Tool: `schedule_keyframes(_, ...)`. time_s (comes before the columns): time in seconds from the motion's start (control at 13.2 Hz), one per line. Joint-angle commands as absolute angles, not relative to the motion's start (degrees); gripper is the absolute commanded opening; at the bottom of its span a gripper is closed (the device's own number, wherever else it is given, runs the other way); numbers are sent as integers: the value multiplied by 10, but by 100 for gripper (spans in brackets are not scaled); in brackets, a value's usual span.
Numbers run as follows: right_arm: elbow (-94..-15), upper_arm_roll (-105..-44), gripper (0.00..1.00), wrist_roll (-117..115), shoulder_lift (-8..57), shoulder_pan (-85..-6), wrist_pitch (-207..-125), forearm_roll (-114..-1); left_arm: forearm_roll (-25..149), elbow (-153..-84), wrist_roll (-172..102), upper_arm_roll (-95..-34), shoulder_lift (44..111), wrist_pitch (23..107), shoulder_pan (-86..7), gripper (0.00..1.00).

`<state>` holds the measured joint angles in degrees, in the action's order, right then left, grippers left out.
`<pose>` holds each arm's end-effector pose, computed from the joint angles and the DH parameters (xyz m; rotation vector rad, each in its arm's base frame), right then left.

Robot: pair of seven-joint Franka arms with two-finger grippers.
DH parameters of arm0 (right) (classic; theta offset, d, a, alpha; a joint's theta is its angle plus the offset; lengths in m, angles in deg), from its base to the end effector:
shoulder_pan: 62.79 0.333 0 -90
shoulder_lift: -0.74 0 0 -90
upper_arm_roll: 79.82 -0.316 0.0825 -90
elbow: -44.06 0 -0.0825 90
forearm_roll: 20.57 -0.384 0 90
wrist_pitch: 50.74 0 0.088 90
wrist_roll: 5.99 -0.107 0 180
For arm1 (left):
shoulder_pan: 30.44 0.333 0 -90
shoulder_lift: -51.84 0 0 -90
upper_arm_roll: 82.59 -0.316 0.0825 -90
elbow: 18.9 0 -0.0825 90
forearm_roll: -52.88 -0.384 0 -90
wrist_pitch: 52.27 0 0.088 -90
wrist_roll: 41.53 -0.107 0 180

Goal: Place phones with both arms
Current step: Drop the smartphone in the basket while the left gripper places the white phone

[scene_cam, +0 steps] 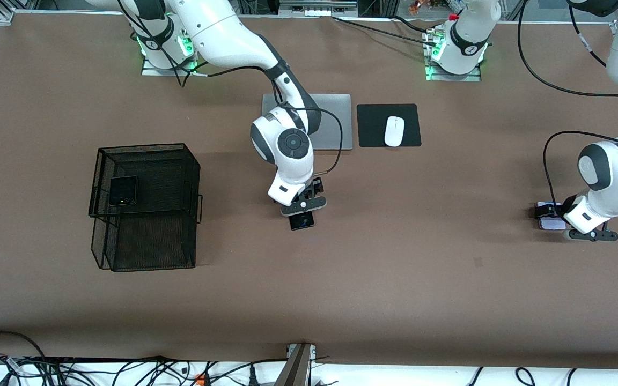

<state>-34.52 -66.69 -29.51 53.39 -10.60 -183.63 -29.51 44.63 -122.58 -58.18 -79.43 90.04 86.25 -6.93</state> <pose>0.5476 0.4951 0.1754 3.0874 0.4040 0.1221 0.6028 0.2264 0.1677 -3.1021 0.0547 0.1112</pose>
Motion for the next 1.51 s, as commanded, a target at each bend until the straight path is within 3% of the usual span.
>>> schedule_keyframes(0.0,-349,-669,100,-285,539,-108,-1858,-304,446,-1230,-598,-779,903,869,-53,100)
schedule_keyframes(0.08,-350,-669,93,-287,539,-108,-1858,-306,463,-1230,-597,-778,903,869,-52,100)
schedule_keyframes(0.15,-350,-669,47,-294,538,-106,-1857,-307,489,-1230,-598,-778,903,865,-53,92)
schedule_keyframes(0.23,-349,-669,19,-293,536,-106,-1856,-307,491,-1230,-597,-778,903,861,-54,69)
schedule_keyframes(0.3,-346,-669,2,-291,534,-105,-1853,-307,490,-1230,-599,-778,903,859,-55,47)
schedule_keyframes(0.45,-345,-668,0,-293,518,-97,-1835,-307,490,-1221,-607,-777,896,831,-60,22)
schedule_keyframes(0.53,-343,-666,0,-310,501,-96,-1808,-305,490,-1215,-604,-771,882,809,-64,19)
schedule_keyframes(0.91,-300,-641,0,-358,398,-99,-1631,-304,488,-1117,-560,-699,837,612,-77,18)
schedule_keyframes(1.21,-324,-561,0,-389,314,-100,-1501,-302,487,-1019,-458,-693,837,480,-180,16)
schedule_keyframes(1.44,-497,-488,0,-283,185,-101,-1538,-297,494,-1005,-389,-692,837,475,-275,16)
